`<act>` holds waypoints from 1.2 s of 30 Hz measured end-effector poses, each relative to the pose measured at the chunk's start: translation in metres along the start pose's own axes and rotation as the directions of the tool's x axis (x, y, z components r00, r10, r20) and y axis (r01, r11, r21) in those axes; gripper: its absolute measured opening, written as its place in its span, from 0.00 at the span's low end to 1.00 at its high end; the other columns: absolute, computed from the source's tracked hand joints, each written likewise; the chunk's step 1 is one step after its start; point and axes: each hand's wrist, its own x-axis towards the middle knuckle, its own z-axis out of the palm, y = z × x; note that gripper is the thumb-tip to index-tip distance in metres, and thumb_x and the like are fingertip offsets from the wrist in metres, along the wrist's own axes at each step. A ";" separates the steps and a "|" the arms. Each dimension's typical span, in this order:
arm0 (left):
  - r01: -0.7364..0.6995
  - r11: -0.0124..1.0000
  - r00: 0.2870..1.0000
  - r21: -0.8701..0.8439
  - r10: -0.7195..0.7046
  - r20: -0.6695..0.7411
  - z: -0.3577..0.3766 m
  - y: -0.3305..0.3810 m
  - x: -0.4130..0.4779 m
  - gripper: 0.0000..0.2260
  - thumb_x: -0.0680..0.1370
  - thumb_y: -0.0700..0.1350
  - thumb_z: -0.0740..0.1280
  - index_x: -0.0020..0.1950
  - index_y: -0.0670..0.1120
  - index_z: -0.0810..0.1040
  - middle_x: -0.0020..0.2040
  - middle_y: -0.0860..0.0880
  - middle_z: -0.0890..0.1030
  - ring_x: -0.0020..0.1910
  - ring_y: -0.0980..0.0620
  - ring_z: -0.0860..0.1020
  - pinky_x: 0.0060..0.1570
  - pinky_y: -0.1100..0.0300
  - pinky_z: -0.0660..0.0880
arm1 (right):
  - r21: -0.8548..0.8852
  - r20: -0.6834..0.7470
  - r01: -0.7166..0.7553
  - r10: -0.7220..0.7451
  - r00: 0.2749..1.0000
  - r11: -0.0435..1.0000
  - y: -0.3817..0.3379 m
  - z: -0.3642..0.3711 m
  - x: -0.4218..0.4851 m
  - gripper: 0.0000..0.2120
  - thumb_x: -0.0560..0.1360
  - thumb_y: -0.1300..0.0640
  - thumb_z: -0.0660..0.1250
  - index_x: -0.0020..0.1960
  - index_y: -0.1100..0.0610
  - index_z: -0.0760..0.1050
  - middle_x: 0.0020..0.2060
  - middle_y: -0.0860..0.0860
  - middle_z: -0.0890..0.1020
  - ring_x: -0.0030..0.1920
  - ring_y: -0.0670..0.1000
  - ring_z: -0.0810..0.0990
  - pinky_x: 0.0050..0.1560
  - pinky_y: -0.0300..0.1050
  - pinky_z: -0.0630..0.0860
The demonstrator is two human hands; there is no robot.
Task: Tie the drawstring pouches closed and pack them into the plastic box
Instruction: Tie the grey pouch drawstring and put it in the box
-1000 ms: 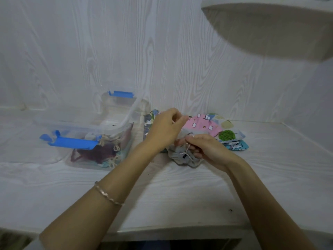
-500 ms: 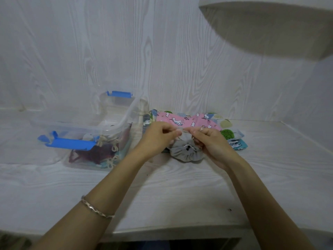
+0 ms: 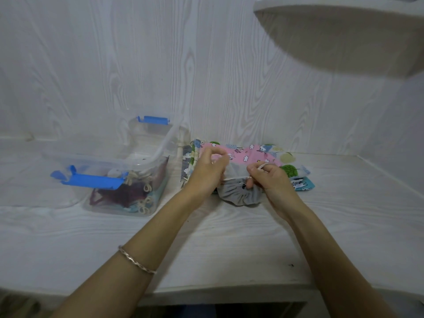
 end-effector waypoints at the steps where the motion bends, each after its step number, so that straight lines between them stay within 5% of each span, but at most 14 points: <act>1: -0.057 0.984 0.997 0.168 0.047 0.062 -0.002 -0.002 0.000 0.03 0.79 0.45 0.65 0.47 0.48 0.77 0.32 0.52 0.72 0.28 0.57 0.70 0.32 0.63 0.69 | -0.034 0.020 0.009 -0.009 1.000 0.999 -0.001 0.000 0.000 0.06 0.77 0.59 0.67 0.45 0.61 0.77 0.29 0.54 0.81 0.32 0.49 0.80 0.39 0.45 0.79; 3: -0.121 0.930 0.978 0.348 0.053 0.201 -0.006 -0.008 0.000 0.05 0.76 0.45 0.69 0.47 0.45 0.83 0.31 0.47 0.74 0.30 0.53 0.69 0.35 0.60 0.67 | -0.084 0.039 0.008 -0.005 0.999 0.996 -0.003 0.001 -0.001 0.05 0.76 0.59 0.69 0.45 0.60 0.76 0.31 0.57 0.83 0.34 0.53 0.82 0.41 0.48 0.81; 7: -0.136 0.931 0.957 0.339 0.036 0.288 -0.009 -0.010 -0.003 0.06 0.74 0.48 0.73 0.44 0.46 0.86 0.36 0.31 0.78 0.32 0.49 0.67 0.37 0.56 0.63 | -0.195 -0.018 -0.001 -0.002 1.000 0.981 -0.004 0.005 -0.002 0.09 0.69 0.50 0.74 0.38 0.53 0.78 0.39 0.63 0.83 0.41 0.60 0.84 0.47 0.58 0.82; 11: -0.112 0.924 0.984 0.366 0.051 0.173 -0.010 -0.007 -0.004 0.07 0.75 0.45 0.72 0.41 0.42 0.85 0.24 0.54 0.75 0.26 0.59 0.68 0.33 0.62 0.65 | -0.052 0.081 -0.085 0.089 0.993 0.995 -0.009 0.004 -0.001 0.11 0.72 0.63 0.72 0.40 0.57 0.70 0.35 0.60 0.84 0.40 0.57 0.82 0.47 0.51 0.79; 15: -0.101 0.849 0.995 0.518 0.092 0.042 -0.002 -0.006 -0.004 0.10 0.74 0.45 0.69 0.36 0.39 0.80 0.33 0.43 0.80 0.33 0.49 0.76 0.36 0.55 0.72 | -0.075 0.127 -0.073 0.082 0.988 0.995 -0.014 0.006 -0.007 0.17 0.69 0.68 0.74 0.36 0.56 0.67 0.39 0.62 0.83 0.40 0.56 0.83 0.41 0.45 0.79; 19: -0.066 0.797 0.996 0.601 0.087 -0.006 0.003 -0.007 -0.004 0.13 0.74 0.45 0.66 0.31 0.44 0.68 0.30 0.46 0.73 0.32 0.49 0.70 0.33 0.56 0.66 | -0.201 0.022 0.021 -0.017 1.000 0.979 -0.009 0.013 -0.006 0.16 0.70 0.69 0.73 0.35 0.57 0.67 0.39 0.67 0.83 0.35 0.52 0.81 0.36 0.42 0.78; 22: -0.081 0.748 0.995 0.659 0.103 0.005 0.002 -0.007 -0.004 0.12 0.74 0.45 0.65 0.35 0.39 0.75 0.34 0.43 0.80 0.36 0.44 0.77 0.37 0.53 0.73 | -0.432 -0.037 0.132 -0.164 0.986 0.892 -0.005 0.013 -0.003 0.14 0.69 0.67 0.73 0.36 0.55 0.69 0.36 0.62 0.82 0.33 0.51 0.79 0.39 0.46 0.77; 26: -0.129 0.728 0.991 0.673 0.121 0.059 0.002 -0.007 -0.006 0.09 0.74 0.45 0.65 0.40 0.42 0.81 0.37 0.45 0.82 0.39 0.47 0.80 0.41 0.50 0.78 | -0.654 0.096 0.284 -0.295 0.951 0.702 -0.007 0.014 -0.003 0.12 0.68 0.67 0.70 0.46 0.53 0.75 0.33 0.50 0.80 0.30 0.43 0.75 0.36 0.34 0.73; 31: -0.159 0.722 0.987 0.673 0.132 0.091 0.002 -0.003 -0.007 0.10 0.75 0.45 0.62 0.42 0.42 0.81 0.38 0.45 0.82 0.40 0.46 0.79 0.42 0.49 0.77 | -0.810 0.266 0.453 -0.454 0.850 0.373 -0.004 0.016 0.001 0.08 0.69 0.64 0.68 0.47 0.58 0.83 0.38 0.53 0.82 0.38 0.53 0.79 0.40 0.48 0.76; 34: -0.167 0.703 0.986 0.691 0.101 0.135 -0.001 -0.001 -0.005 0.10 0.75 0.46 0.62 0.43 0.41 0.79 0.39 0.44 0.81 0.40 0.45 0.78 0.41 0.48 0.75 | -0.808 0.278 0.452 -0.431 0.858 0.378 -0.005 0.015 0.000 0.06 0.71 0.61 0.67 0.43 0.57 0.84 0.36 0.52 0.82 0.37 0.53 0.78 0.40 0.50 0.75; 36: -0.189 0.707 0.981 0.682 0.103 0.165 -0.004 -0.001 -0.004 0.09 0.76 0.46 0.63 0.43 0.42 0.78 0.40 0.45 0.81 0.40 0.46 0.77 0.41 0.49 0.74 | -0.762 0.206 0.391 -0.379 0.902 0.516 -0.006 0.014 -0.001 0.06 0.72 0.62 0.68 0.43 0.57 0.84 0.37 0.51 0.83 0.38 0.50 0.79 0.42 0.47 0.76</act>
